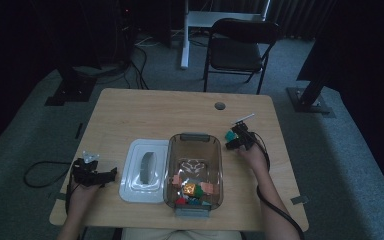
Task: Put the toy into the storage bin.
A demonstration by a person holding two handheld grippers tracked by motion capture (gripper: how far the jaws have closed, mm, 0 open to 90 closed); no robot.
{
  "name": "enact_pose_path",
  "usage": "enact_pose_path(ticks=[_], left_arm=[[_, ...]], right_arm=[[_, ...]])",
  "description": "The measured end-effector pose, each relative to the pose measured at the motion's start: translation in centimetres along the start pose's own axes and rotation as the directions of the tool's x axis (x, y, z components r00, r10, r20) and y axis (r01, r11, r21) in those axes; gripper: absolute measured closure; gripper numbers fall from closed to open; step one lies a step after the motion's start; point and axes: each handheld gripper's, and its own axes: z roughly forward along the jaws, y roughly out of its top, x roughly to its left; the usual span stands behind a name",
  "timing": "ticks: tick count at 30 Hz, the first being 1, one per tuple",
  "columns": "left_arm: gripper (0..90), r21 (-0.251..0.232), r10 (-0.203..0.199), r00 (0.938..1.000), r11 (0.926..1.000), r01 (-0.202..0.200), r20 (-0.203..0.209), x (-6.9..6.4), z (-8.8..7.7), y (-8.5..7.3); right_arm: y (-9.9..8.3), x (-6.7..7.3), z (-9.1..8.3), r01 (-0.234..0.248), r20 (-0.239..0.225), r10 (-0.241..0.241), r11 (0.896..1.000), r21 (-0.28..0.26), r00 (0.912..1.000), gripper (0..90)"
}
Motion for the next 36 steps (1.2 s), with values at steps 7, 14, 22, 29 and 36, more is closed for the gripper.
enact_pose_path(ticks=[7, 14, 22, 29, 36], left_arm=[[0.9, 0.000, -0.001, 1.0000, 1.0000, 0.001, 0.000, 0.0, 0.0, 0.0], [0.9, 0.000, 0.000, 1.0000, 1.0000, 0.000, 0.000, 0.0, 0.0, 0.0], [0.9, 0.000, 0.000, 1.0000, 1.0000, 0.000, 0.000, 0.0, 0.0, 0.0], [0.9, 0.000, 0.000, 1.0000, 1.0000, 0.000, 0.000, 0.0, 0.0, 0.0], [0.9, -0.003, -0.004, 1.0000, 1.0000, 0.004, 0.000, 0.0, 0.0, 0.0]], right_arm=[[-0.1, -0.1, -0.5, 0.014, -0.005, -0.014, 1.000, 0.013, 0.9999, 58.3], [-1.1, 0.1, -2.7, 0.060, -0.026, -0.060, 0.998, -0.009, 0.9978, 58.4], [-2.8, 0.6, -6.0, 0.101, -0.056, -0.105, 0.993, -0.069, 0.9929, 58.4], [-4.3, 1.7, -8.9, 0.164, -0.056, -0.171, 0.980, -0.112, 0.9837, 58.5], [-5.0, 3.2, -13.1, 0.223, -0.084, -0.243, 0.955, -0.197, 0.9664, 58.5]])
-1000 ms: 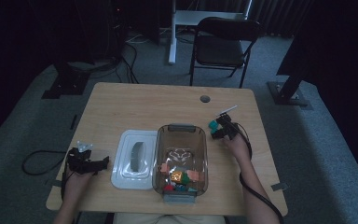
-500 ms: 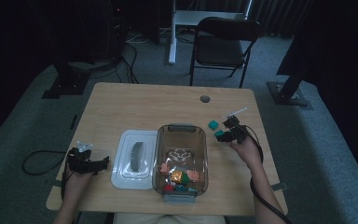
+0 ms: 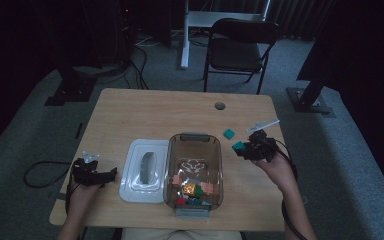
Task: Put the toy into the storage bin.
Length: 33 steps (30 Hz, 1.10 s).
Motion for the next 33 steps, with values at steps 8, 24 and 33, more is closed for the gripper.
enact_pose_path(ticks=[8, 24, 33], left_arm=[[0.9, 0.005, 0.004, 1.0000, 1.0000, -0.004, 0.001, 0.0, 0.0, 0.0], [0.9, 0.003, 0.003, 1.0000, 1.0000, -0.003, 0.000, 0.0, 0.0, 0.0], [0.9, 0.002, 0.003, 1.0000, 1.0000, -0.003, 0.000, 0.0, 0.0, 0.0]], right_arm=[[1.4, 3.1, -3.1, 0.120, -0.016, -0.121, 0.991, -0.063, 0.9925, 58.5], [4.0, 10.5, -3.9, 0.393, -0.180, -0.404, 0.915, -0.090, 0.8971, 58.4], [4.1, 13.9, -0.1, 0.512, -0.298, -0.491, 0.859, -0.010, 0.8186, 58.4]])
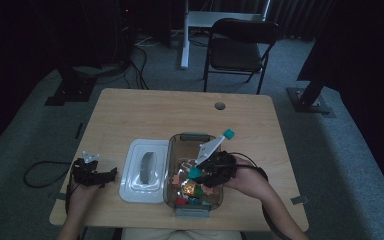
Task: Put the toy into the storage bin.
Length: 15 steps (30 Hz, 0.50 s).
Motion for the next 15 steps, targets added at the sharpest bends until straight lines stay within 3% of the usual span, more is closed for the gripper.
enact_pose_path(ticks=[9, 15], left_arm=[[0.9, 0.001, 0.001, 1.0000, 1.0000, -0.001, 0.000, 0.0, 0.0, 0.0], [0.9, 0.001, 0.001, 1.0000, 1.0000, -0.001, 0.000, 0.0, 0.0, 0.0]], right_arm=[[0.2, 0.7, 3.5, 0.051, -0.055, -0.045, 0.992, 0.113, 0.9975, 58.4], [0.0, 0.9, 4.9, 0.067, -0.080, -0.054, 0.984, 0.163, 0.9953, 58.3]])
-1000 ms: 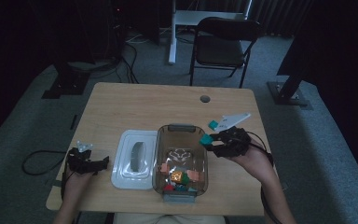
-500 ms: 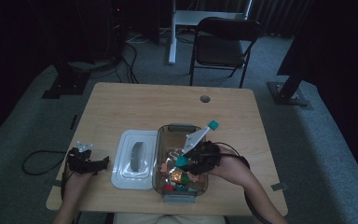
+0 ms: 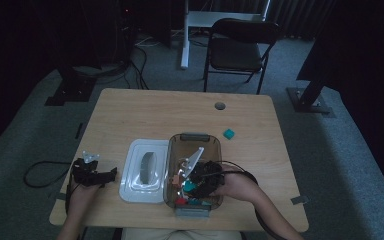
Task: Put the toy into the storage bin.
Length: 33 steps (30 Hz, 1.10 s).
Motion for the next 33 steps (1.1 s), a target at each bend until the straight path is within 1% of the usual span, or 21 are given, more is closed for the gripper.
enact_pose_path(ticks=[3, 6, 7, 10, 12, 16, 17, 18, 19, 21, 22, 25, 26, 27, 28, 29, 30, 31, 32, 33], left_arm=[[0.9, 0.000, 0.000, 1.0000, 1.0000, 0.000, 0.000, 0.0, 0.0, 0.0], [0.9, 0.000, 0.000, 1.0000, 1.0000, 0.000, 0.000, 0.0, 0.0, 0.0], [0.9, 0.000, 0.000, 1.0000, 1.0000, 0.000, 0.000, 0.0, 0.0, 0.0], [0.9, 0.000, 0.000, 1.0000, 1.0000, 0.000, 0.000, 0.0, 0.0, 0.0], [0.9, 0.000, 0.000, 1.0000, 1.0000, 0.000, 0.000, 0.0, 0.0, 0.0], [0.9, 0.000, 0.000, 1.0000, 1.0000, 0.000, 0.000, 0.0, 0.0, 0.0], [0.9, 0.000, 0.000, 1.0000, 1.0000, 0.000, 0.000, 0.0, 0.0, 0.0], [0.9, 0.000, 0.000, 1.0000, 1.0000, 0.000, 0.000, 0.0, 0.0, 0.0], [0.9, 0.000, 0.000, 1.0000, 1.0000, 0.000, 0.000, 0.0, 0.0, 0.0], [0.9, 0.000, 0.000, 1.0000, 1.0000, 0.000, 0.000, 0.0, 0.0, 0.0], [0.9, 0.000, 0.000, 1.0000, 1.0000, 0.000, 0.000, 0.0, 0.0, 0.0], [0.9, 0.000, 0.000, 1.0000, 1.0000, 0.000, 0.000, 0.0, 0.0, 0.0], [0.9, 0.000, 0.000, 1.0000, 1.0000, 0.000, 0.000, 0.0, 0.0, 0.0], [0.9, 0.001, 0.000, 1.0000, 1.0000, 0.000, 0.000, 0.0, 0.0, 0.0], [0.9, 0.001, 0.000, 1.0000, 1.0000, 0.000, 0.000, 0.0, 0.0, 0.0], [0.9, 0.001, 0.000, 1.0000, 1.0000, 0.000, 0.001, 0.0, 0.0, 0.0], [0.9, 0.001, 0.000, 1.0000, 1.0000, 0.000, 0.001, 0.0, 0.0, 0.0], [0.9, 0.001, 0.000, 1.0000, 1.0000, 0.000, 0.001, 0.0, 0.0, 0.0], [0.9, 0.002, 0.000, 1.0000, 1.0000, 0.000, 0.000, 0.0, 0.0, 0.0], [0.9, 0.002, 0.000, 1.0000, 1.0000, 0.000, 0.000, 0.0, 0.0, 0.0]], right_arm=[[0.1, 0.0, 0.1, 0.005, -0.010, -0.005, 1.000, 0.001, 0.9999, 58.2], [0.3, 0.2, 0.3, 0.005, -0.034, -0.004, 1.000, 0.012, 0.9994, 55.7], [0.4, 0.2, 0.5, 0.012, -0.042, -0.011, 1.000, 0.018, 0.9991, 54.6], [0.4, 0.3, 0.7, 0.006, -0.043, -0.004, 1.000, 0.026, 0.9991, 51.5], [0.3, 0.4, 0.4, -0.005, -0.048, 0.005, 1.000, 0.015, 0.9989, 50.3], [0.0, 0.2, -0.8, -0.021, -0.043, 0.020, 0.999, -0.026, 0.9989, 48.4], [0.0, 0.2, -0.8, -0.021, -0.043, 0.020, 0.999, -0.026, 0.9989, 48.4], [-0.4, 0.0, -1.7, -0.035, -0.023, 0.034, 0.998, -0.046, 0.9991, 48.3], [-0.6, -0.1, -2.2, -0.044, -0.016, 0.043, 0.997, -0.058, 0.9989, 48.3], [-1.0, -0.4, -3.2, -0.065, 0.015, 0.067, 0.994, -0.083, 0.9977, 47.6], [-1.3, -0.6, -3.6, -0.074, 0.021, 0.077, 0.992, -0.098, 0.9968, 47.5], [-2.5, -1.4, -5.1, -0.126, 0.057, 0.135, 0.983, -0.136, 0.9892, 46.5], [-2.5, -1.4, -5.1, -0.126, 0.057, 0.135, 0.983, -0.136, 0.9892, 46.5], [-3.4, -2.2, -6.0, -0.154, 0.082, 0.169, 0.974, -0.163, 0.9821, 46.3], [-3.9, -2.6, -6.4, -0.174, 0.090, 0.192, 0.969, -0.178, 0.9772, 46.2], [-4.4, -3.1, -6.8, -0.195, 0.105, 0.217, 0.963, -0.187, 0.9705, 46.3], [-4.4, -3.1, -6.8, -0.195, 0.105, 0.217, 0.963, -0.187, 0.9705, 46.3], [-5.5, -4.2, -7.5, -0.232, 0.128, 0.262, 0.950, -0.211, 0.9565, 46.2], [-6.0, -4.9, -7.8, -0.253, 0.141, 0.287, 0.942, -0.220, 0.9474, 45.5], [-6.0, -4.9, -7.8, -0.253, 0.141, 0.287, 0.942, -0.220, 0.9474, 45.5]])
